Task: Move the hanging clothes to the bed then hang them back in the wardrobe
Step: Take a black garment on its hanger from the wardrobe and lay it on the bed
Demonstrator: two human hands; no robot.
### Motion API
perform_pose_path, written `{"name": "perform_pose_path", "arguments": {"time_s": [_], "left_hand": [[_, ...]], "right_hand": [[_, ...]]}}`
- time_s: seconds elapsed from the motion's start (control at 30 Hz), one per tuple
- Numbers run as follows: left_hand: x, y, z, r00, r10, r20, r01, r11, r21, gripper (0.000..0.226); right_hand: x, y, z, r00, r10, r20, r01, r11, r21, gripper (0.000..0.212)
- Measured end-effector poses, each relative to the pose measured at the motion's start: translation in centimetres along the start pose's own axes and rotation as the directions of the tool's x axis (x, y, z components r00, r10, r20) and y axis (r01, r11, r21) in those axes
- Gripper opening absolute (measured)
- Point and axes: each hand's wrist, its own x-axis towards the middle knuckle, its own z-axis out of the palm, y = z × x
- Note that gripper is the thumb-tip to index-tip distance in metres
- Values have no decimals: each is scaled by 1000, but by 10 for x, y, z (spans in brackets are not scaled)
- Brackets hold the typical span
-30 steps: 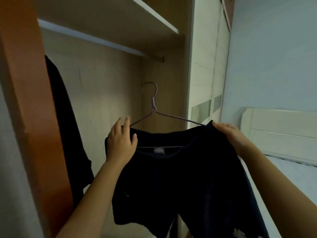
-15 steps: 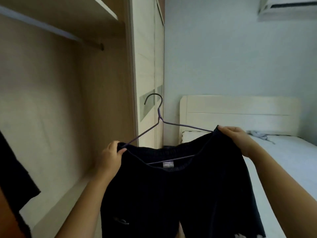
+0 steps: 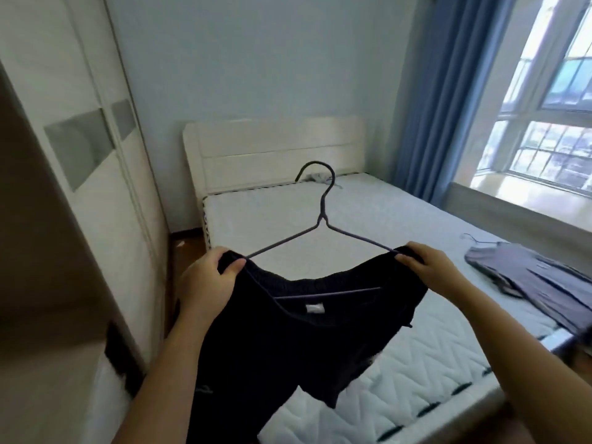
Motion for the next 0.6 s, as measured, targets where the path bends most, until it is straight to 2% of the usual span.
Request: {"name": "perform_pose_path", "arguments": {"time_s": [0.13,0.27,0.43,0.53,0.6], "left_hand": [[-29,67,58,988,97,123,-94,995,-31,8],[-79,141,140,948,165,271,-133,982,-134,7],[-162,235,248,837,245,489,-112,952,-286,6],[-204,275,298,773,254,582,-68,944,-322,12],[-227,296,329,738,257,624,-50,943,-328,15]], "right_hand": [[-53,78,-49,991,112,-74,-116,993,-40,29],[-128,173,-112,958,261,-119,-268,962,-45,25],[-238,288,-192,871,464,-161,-477,877,-54,23],[-285,340,-225,819,548,-173,-561,827,-39,12],[-304,373,-239,790,581,-197,-597,802,-32,15]]}}
